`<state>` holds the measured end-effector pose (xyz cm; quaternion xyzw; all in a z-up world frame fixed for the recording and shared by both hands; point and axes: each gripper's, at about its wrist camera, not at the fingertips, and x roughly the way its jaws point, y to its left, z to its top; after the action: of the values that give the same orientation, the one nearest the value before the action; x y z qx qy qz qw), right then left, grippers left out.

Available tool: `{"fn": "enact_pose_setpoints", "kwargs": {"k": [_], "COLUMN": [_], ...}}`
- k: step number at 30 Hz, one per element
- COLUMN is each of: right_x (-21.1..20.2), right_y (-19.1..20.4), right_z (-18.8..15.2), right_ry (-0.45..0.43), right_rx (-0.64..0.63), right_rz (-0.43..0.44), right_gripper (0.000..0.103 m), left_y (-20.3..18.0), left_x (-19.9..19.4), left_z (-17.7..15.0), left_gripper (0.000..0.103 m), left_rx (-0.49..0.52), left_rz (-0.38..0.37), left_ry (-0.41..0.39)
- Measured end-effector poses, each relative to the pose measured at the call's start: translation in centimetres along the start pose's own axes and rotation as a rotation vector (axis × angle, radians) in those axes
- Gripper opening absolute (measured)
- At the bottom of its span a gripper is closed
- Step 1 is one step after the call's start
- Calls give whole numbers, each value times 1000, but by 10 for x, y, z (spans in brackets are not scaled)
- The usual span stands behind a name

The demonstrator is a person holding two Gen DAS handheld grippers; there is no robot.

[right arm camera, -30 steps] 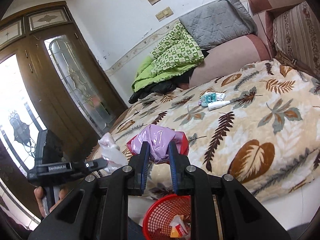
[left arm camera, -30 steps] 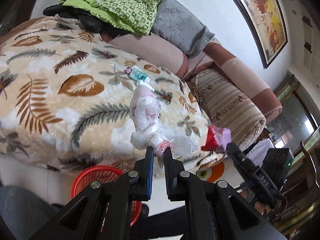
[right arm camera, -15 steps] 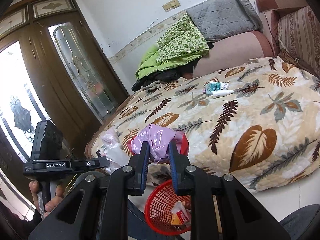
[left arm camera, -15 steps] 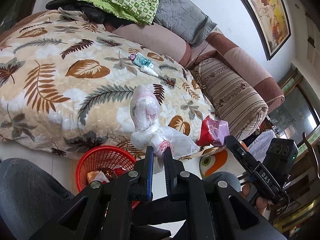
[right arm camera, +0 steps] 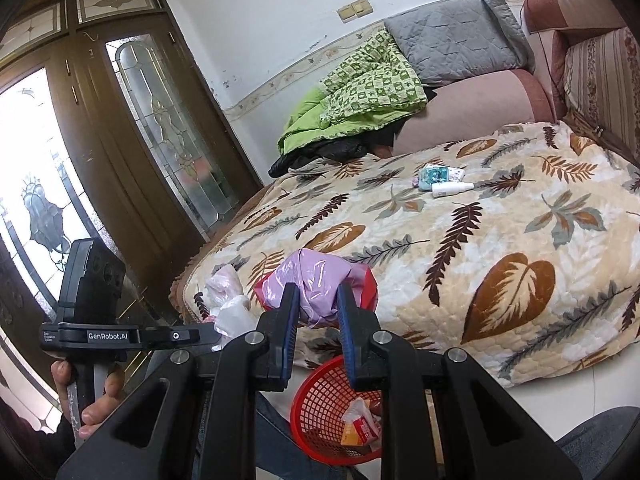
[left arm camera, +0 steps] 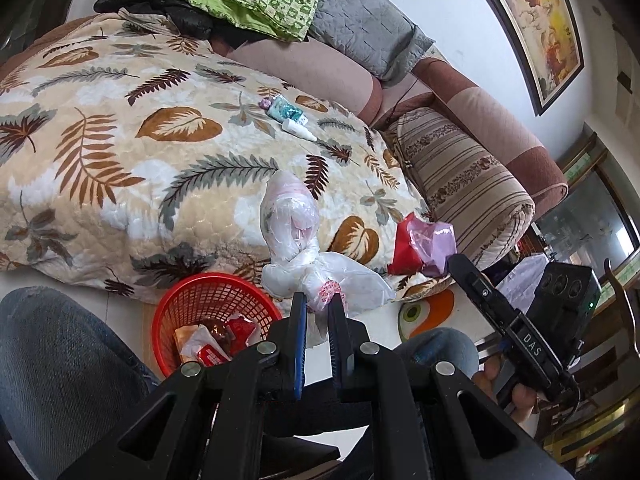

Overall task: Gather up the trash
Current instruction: 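Carry both plastic bags from the bed over the red wastebasket, then open both tools to drop the bags into the wastebasket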

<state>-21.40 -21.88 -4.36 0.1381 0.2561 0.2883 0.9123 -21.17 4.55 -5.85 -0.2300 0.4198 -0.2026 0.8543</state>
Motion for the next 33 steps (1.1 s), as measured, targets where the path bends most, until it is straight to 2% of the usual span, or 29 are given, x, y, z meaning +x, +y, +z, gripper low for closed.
{"fn": "enact_pose_setpoints", "kwargs": {"k": [14,19,26,33], "right_x": [-1,11,40,54], "right_y": [0,-2,-8,-12], "right_z": [-2,-10,-26,-31], "right_ry": [15,68,186,226], "right_rx": [2,18,35,38], "right_rz": [-4,-24,-71,-90], "right_gripper": [19,19,19,19], "left_y": [-5,-1,5,7], "left_x": [3,11,33,54], "left_z": [-9,-11,-15,-19], "left_gripper": [8,8,8,8], "left_rx": [29,31,27,40], "left_rz": [29,63,96,133], "left_ry": [33,68,134,203]}}
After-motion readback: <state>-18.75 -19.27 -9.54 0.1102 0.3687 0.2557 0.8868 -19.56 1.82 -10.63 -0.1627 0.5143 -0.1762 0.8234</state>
